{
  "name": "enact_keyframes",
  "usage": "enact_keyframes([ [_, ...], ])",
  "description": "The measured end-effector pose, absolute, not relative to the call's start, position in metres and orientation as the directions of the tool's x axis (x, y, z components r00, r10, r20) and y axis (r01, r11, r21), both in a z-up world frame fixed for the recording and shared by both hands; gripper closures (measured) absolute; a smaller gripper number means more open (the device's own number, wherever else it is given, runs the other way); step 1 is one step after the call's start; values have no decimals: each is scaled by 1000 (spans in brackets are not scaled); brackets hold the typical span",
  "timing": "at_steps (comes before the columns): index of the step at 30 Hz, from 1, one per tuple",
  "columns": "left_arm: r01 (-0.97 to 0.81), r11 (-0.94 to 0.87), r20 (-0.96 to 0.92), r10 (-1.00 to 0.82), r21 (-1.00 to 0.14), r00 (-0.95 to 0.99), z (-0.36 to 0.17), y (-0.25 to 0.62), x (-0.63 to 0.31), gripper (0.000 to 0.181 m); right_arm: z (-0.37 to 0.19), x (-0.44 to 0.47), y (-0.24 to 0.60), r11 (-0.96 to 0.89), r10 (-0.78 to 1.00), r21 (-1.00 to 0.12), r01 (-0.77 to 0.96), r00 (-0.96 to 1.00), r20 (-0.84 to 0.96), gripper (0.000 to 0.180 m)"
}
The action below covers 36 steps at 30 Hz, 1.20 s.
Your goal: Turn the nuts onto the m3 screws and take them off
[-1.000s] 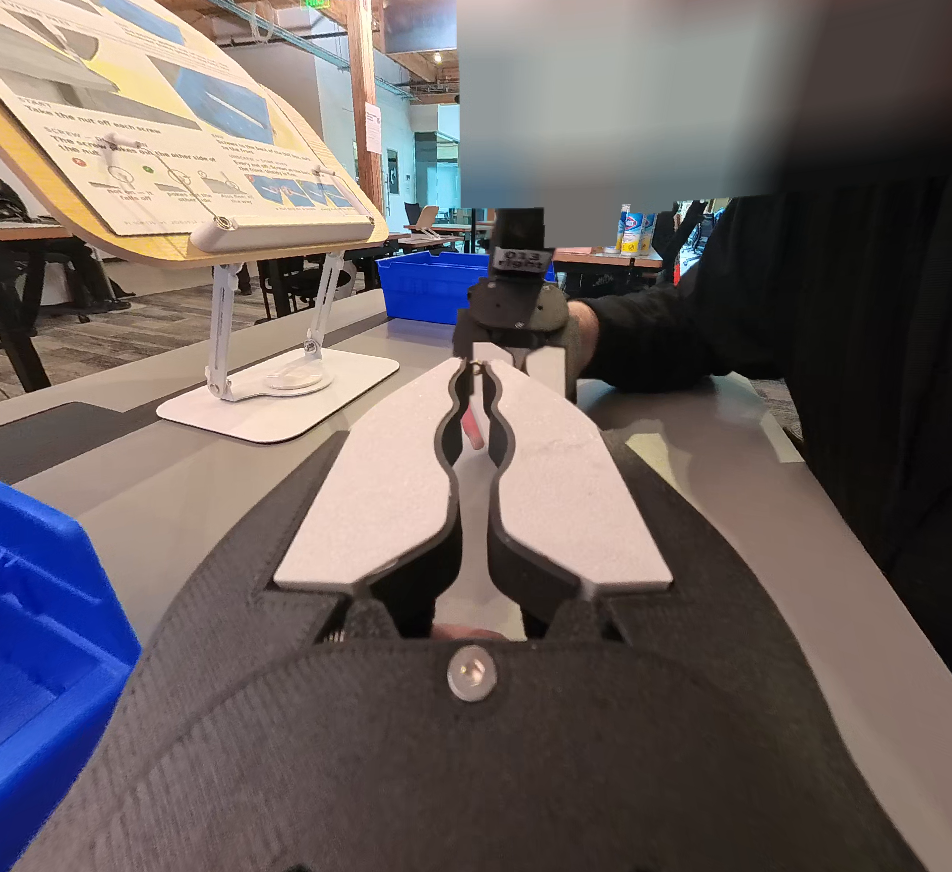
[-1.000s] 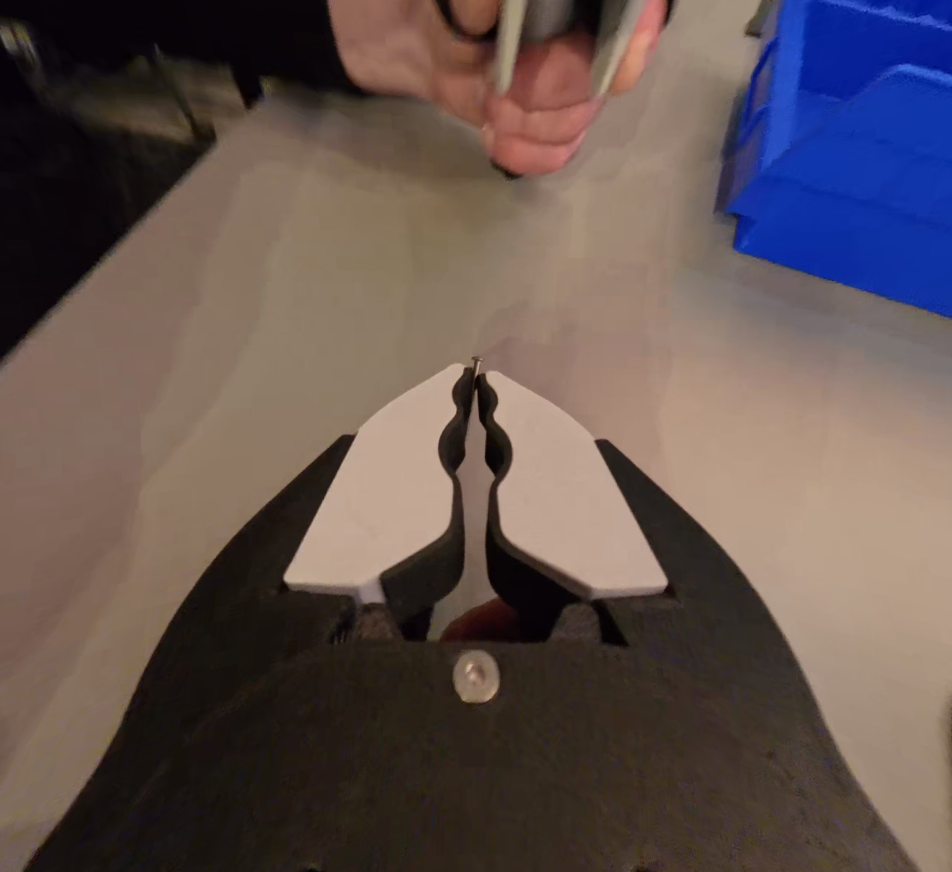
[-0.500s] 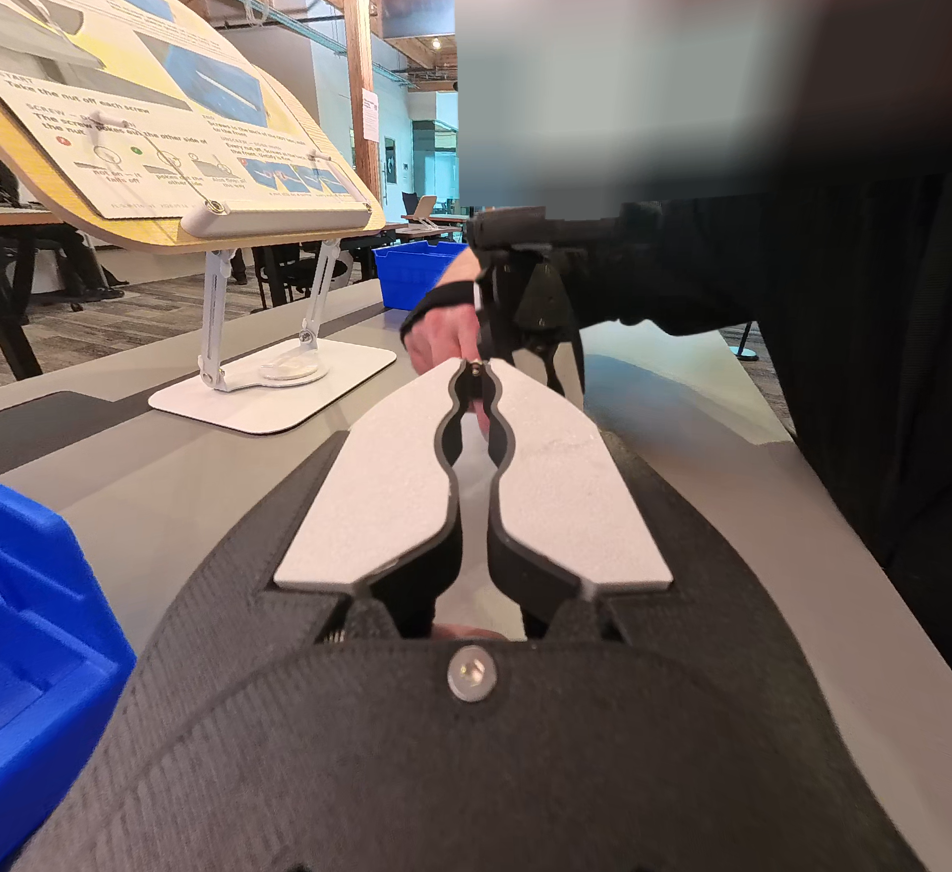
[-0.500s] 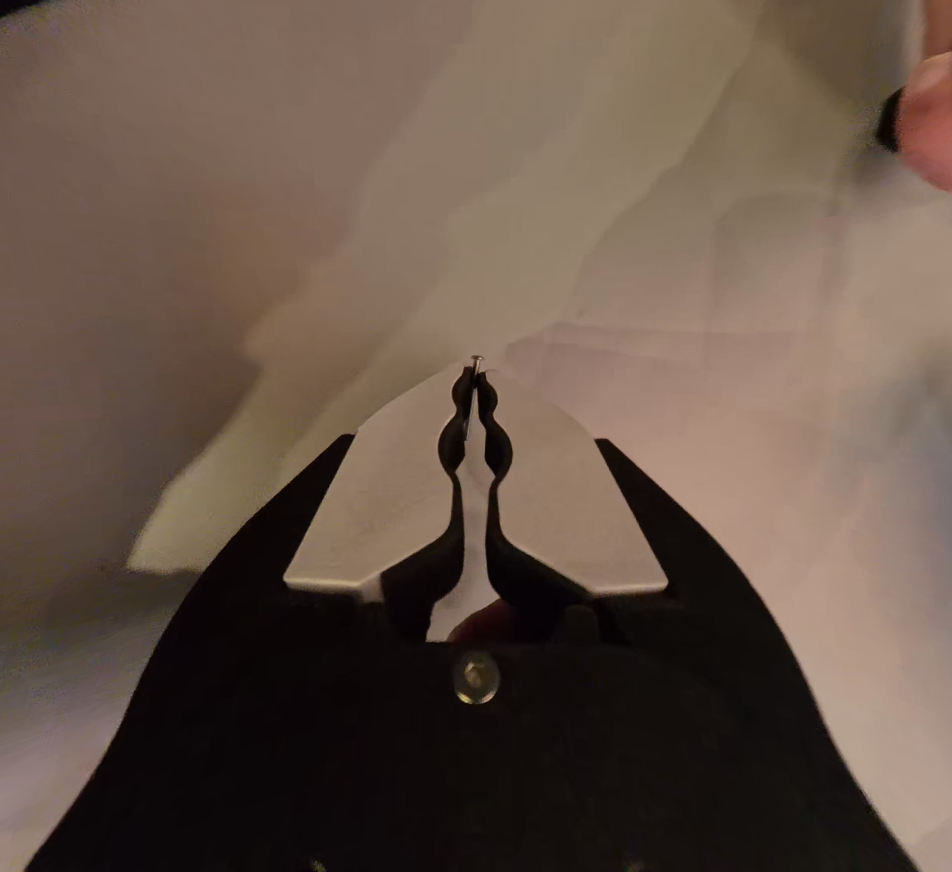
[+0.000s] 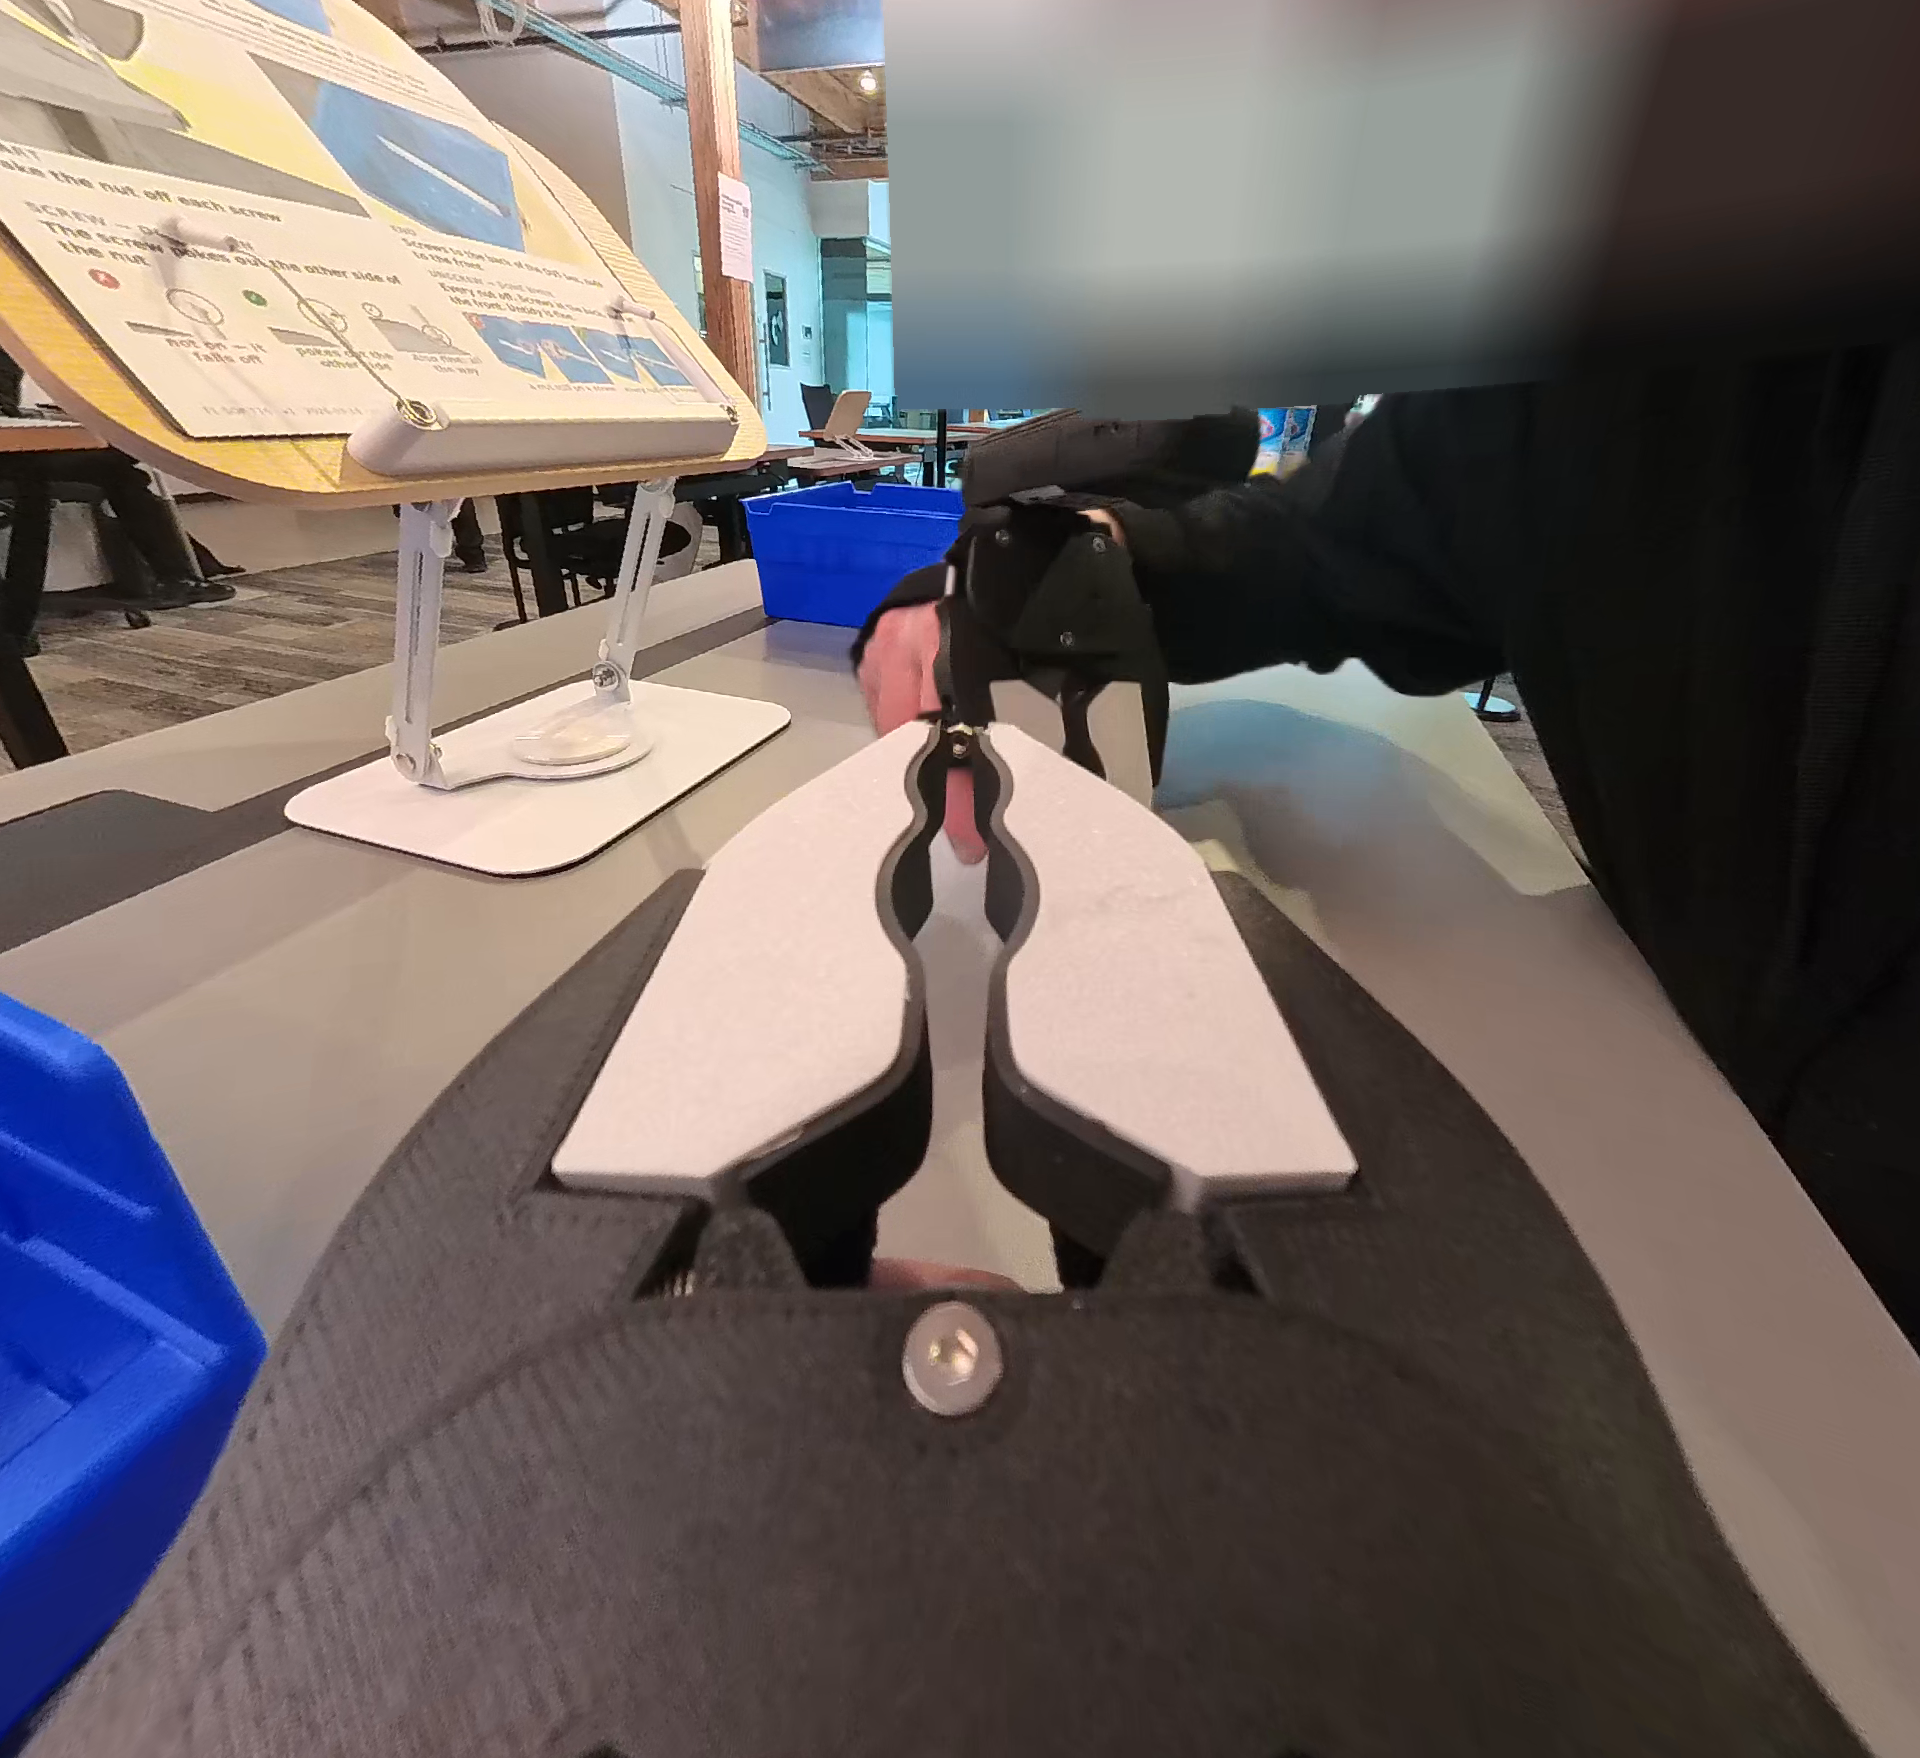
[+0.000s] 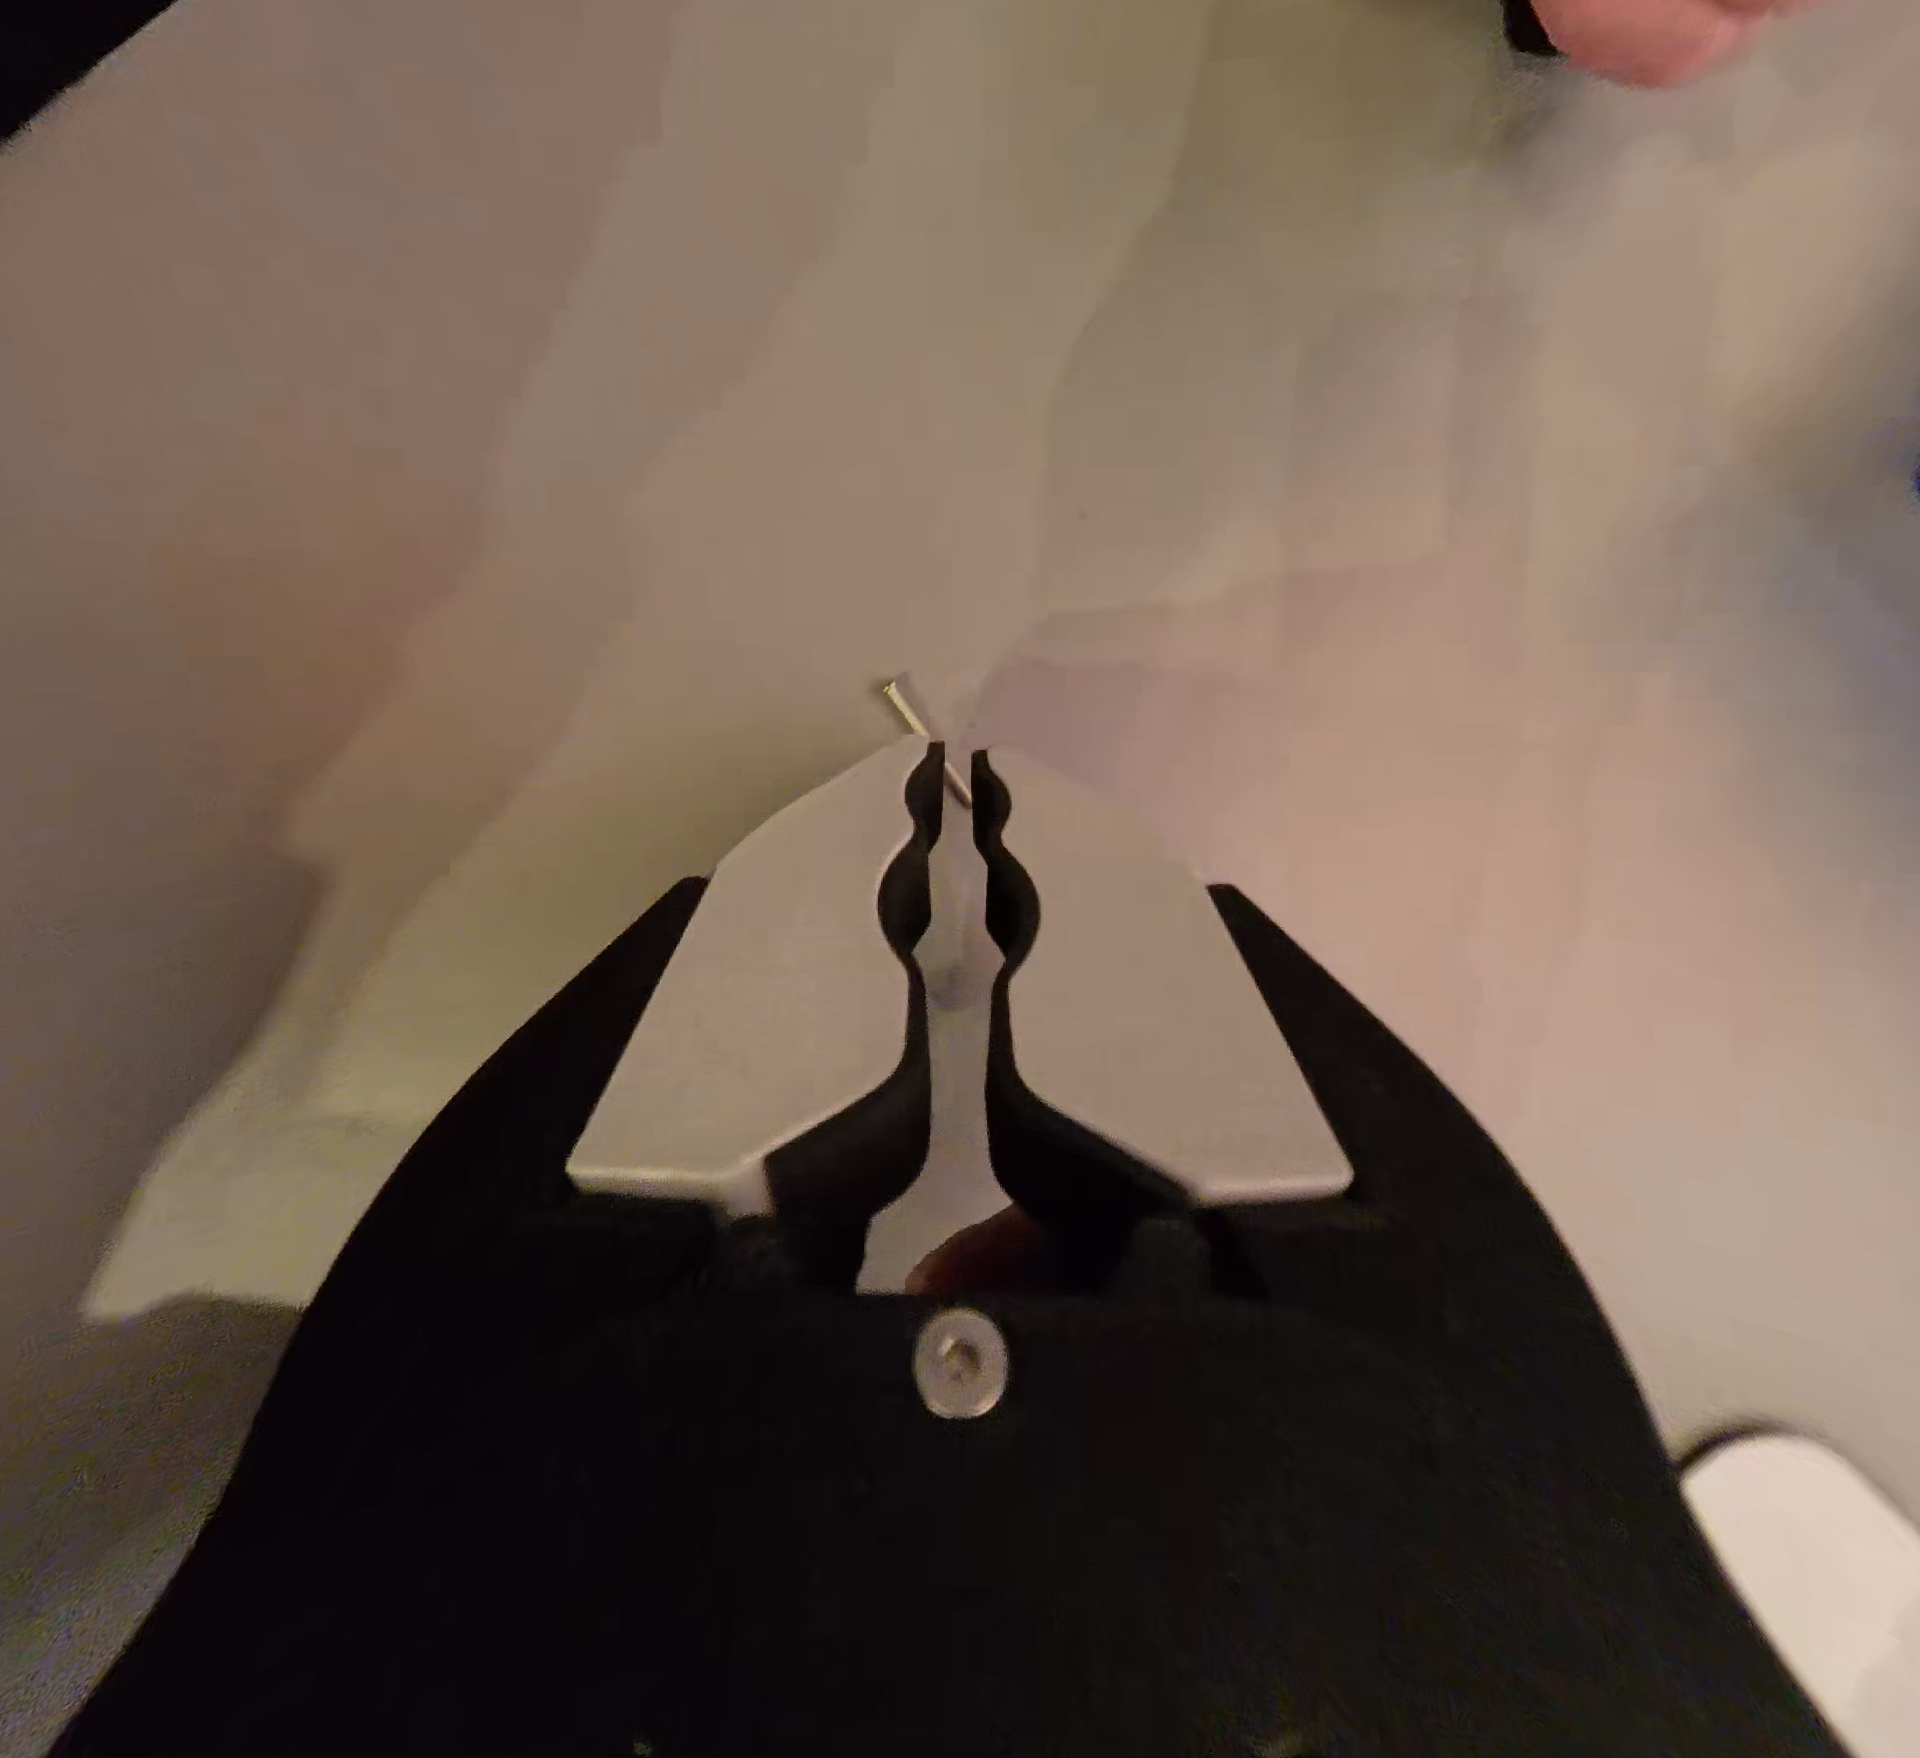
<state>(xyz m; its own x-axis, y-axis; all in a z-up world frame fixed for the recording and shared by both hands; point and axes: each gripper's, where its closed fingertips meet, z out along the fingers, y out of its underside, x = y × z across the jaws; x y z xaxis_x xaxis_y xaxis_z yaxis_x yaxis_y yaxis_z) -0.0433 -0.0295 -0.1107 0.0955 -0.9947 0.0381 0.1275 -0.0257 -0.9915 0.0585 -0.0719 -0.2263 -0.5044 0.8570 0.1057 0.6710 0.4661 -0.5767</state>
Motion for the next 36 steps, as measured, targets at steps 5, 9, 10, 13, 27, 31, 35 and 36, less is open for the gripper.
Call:
enact_keyframes([
  [5,122,-28,39,-995,-992,89,-112,-30,-41,176,-228,68,-63,320,944,-609,726,-300,138,180],
  [9,121,-24,36,-995,-992,93,-111,-31,-41,176,-234,70,-62,266,963,-614,743,-233,135,180],
  [10,123,-23,35,-995,-992,93,-111,-31,-41,176,-235,69,-63,263,964,-615,743,-230,134,180],
  [13,124,-22,33,-995,-992,95,-110,-31,-41,176,-242,68,-64,252,967,-595,763,-221,126,180],
  [27,127,-18,30,-995,-992,94,-109,-31,-42,177,-241,23,-58,231,972,-647,726,-196,127,180],
  [31,132,-16,29,-995,-991,93,-108,-31,-43,176,-221,24,-58,28,999,-734,679,-53,-10,169],
  [35,130,-18,29,-996,-991,85,-109,-32,-41,176,-227,12,-69,-61,997,-728,683,83,-5,160],
  [36,129,-19,30,-996,-992,84,-109,-32,-41,176,-230,8,-70,-75,993,-729,680,115,5,158],
])
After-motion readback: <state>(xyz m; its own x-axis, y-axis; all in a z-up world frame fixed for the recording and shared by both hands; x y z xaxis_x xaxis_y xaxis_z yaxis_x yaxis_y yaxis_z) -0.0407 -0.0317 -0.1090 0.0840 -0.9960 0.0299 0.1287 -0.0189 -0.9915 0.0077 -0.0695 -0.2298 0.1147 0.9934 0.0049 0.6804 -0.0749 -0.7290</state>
